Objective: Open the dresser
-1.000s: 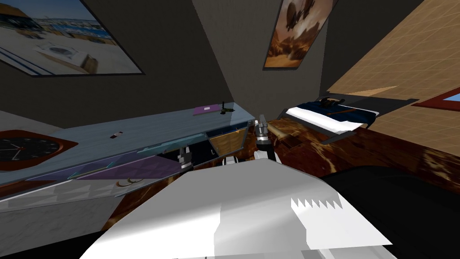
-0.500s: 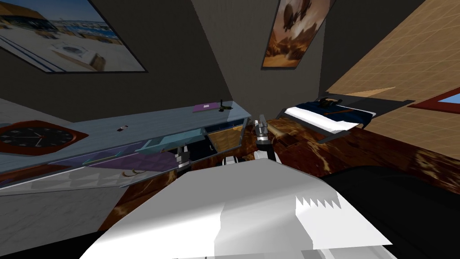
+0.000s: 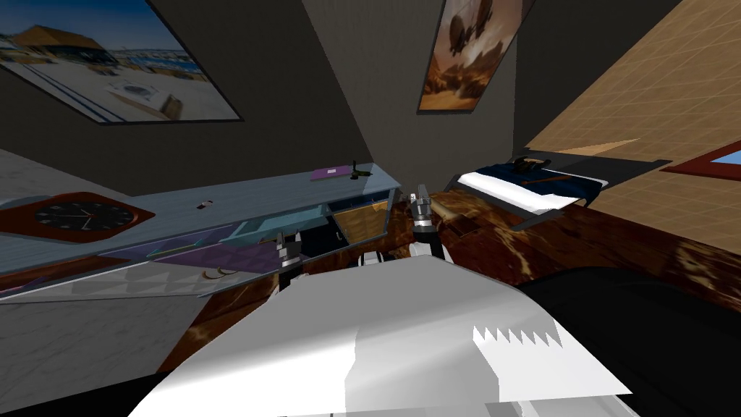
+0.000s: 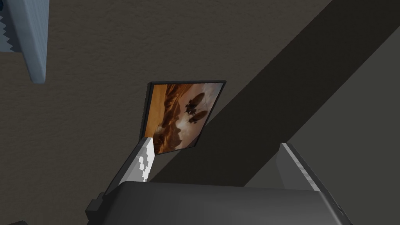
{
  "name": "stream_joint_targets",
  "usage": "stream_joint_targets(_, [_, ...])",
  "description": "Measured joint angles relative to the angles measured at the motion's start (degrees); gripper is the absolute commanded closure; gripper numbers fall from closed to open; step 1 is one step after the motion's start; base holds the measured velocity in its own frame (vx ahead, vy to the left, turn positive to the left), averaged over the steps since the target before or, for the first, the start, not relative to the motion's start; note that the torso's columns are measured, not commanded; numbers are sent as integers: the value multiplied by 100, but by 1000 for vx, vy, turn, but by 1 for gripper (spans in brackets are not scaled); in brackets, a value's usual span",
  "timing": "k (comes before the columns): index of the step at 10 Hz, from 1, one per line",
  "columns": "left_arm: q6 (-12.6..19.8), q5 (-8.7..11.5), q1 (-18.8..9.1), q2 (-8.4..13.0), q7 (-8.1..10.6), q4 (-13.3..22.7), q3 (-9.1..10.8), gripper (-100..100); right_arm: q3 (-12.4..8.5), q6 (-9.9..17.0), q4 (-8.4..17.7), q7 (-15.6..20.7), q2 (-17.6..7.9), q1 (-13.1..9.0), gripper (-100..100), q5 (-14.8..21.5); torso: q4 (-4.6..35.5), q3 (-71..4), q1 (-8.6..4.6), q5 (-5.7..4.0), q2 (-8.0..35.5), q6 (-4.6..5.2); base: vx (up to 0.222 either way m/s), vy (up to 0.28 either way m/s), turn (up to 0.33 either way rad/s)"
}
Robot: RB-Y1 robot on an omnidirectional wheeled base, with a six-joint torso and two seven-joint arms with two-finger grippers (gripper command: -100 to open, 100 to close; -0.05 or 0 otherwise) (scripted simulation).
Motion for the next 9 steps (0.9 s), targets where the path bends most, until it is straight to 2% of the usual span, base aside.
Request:
stream_joint_targets(3, [590, 123, -44, 284, 182, -336, 124, -100, 0, 0, 0, 0, 0, 0, 0, 0, 48, 32, -38, -47, 64, -17, -36, -55, 1])
stream_joint_targets(4, [657, 127, -31, 287, 193, -330, 125, 0, 0, 0, 0, 0, 0, 0, 0, 0, 32, 32, -31, -28, 55, -6, 0, 0, 0])
stream_joint_targets(9, [729, 120, 28, 258, 187, -253, 93, 0, 0, 0, 0, 0, 0, 0, 0, 0, -12, 1, 4, 13, -4, 2, 0, 0, 0])
